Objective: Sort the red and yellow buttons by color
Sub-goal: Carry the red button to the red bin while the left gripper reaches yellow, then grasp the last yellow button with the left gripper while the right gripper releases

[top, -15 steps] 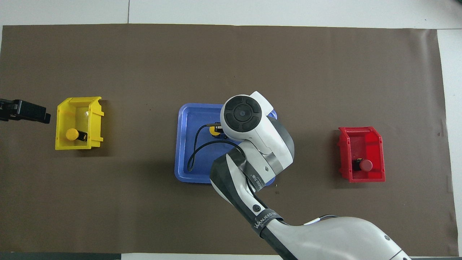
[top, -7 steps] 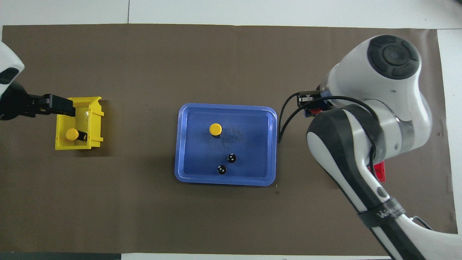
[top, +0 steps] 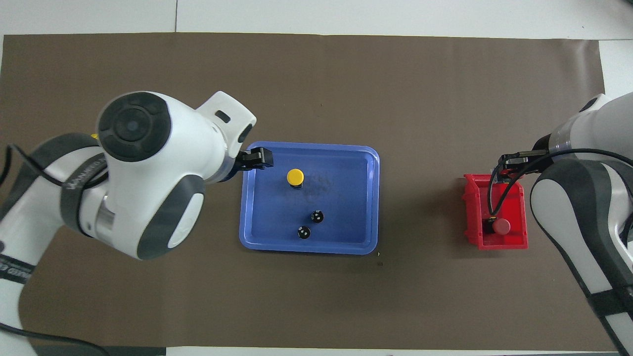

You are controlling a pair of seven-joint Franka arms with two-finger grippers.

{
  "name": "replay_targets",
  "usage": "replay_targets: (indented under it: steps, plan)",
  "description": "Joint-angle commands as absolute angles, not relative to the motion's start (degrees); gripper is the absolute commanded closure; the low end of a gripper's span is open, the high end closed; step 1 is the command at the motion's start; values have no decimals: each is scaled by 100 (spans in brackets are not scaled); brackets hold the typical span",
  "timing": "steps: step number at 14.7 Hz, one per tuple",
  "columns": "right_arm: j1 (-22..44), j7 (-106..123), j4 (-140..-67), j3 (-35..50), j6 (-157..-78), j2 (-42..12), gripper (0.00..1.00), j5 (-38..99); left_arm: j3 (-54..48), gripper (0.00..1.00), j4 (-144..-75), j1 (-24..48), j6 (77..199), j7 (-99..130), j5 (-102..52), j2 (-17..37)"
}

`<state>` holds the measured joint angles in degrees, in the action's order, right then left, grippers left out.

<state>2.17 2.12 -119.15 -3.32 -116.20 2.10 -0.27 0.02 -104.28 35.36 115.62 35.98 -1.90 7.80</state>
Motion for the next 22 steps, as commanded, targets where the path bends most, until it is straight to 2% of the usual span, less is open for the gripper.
replay_targets:
  steps: [1, 6, 8, 15, 19, 20, 21, 22]
  plan:
    - [-61, 571, -12883, -237, -12365, 624, 79, 44, 123, 0, -10151, 3936, 11863, 3971, -193, 1396]
    - [-44, 571, -13200, -237, -12541, 641, 79, 308, 149, 0, -9792, 4184, 12270, 4228, -97, 2126]
    - [-79, 659, -13315, -246, -12664, 607, 79, 308, 158, 0, -9791, 4184, 12296, 4236, -71, 2171]
    - [-35, 878, -13692, -246, -13130, 589, 79, 308, 167, 25, -9861, 4148, 12235, 4315, -18, 2180]
    - [-26, 905, -13843, -246, -13298, 624, 76, 238, 167, 31, -9984, 4140, 12261, 4368, -18, 2162]
    - [-35, 914, -13843, -246, -13298, 589, 76, 229, 167, 34, -9993, 4140, 12252, 4368, -18, 2162]
    - [-35, 931, -13851, -246, -13341, 537, 75, 229, 167, 44, -9993, 4148, 12243, 4386, -18, 2162]
    - [-26, 932, -13895, -246, -13403, 527, 73, 229, 158, 61, -9984, 4157, 12217, 4429, -18, 2153]
